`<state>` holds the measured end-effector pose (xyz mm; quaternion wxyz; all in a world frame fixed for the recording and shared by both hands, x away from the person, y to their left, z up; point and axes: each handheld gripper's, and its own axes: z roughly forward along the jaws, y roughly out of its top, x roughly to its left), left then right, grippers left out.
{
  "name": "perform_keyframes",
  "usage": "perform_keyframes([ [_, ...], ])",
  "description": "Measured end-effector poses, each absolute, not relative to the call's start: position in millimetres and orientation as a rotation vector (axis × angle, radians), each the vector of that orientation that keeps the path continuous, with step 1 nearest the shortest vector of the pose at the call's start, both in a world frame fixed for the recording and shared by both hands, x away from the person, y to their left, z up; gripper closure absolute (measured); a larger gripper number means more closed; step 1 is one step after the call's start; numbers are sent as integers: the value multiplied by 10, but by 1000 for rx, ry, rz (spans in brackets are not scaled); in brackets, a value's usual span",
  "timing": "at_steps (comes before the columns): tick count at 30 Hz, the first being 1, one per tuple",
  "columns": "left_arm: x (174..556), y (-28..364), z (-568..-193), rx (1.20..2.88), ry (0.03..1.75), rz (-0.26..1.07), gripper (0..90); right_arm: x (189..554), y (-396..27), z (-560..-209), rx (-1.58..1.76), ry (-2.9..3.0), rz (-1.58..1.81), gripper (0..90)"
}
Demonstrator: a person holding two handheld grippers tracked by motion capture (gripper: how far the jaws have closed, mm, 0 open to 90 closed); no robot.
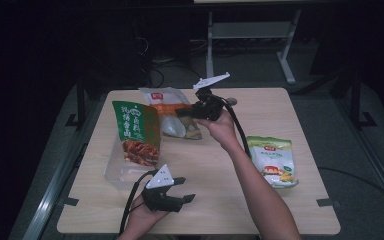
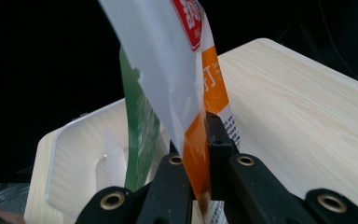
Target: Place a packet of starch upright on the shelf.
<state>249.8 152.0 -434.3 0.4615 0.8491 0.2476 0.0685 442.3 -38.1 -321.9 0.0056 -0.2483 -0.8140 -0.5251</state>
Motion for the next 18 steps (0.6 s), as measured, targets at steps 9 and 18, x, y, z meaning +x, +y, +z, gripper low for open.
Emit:
perform_keyframes([
  [9,2482,1487,-4362,2100,594,156,350,4604,-25,-3260,-721,-2525,-1634,900],
  [18,2489,1500,-4357,2102,592,156,350,4771,324,-3384,-691,-2481,-1634,900],
])
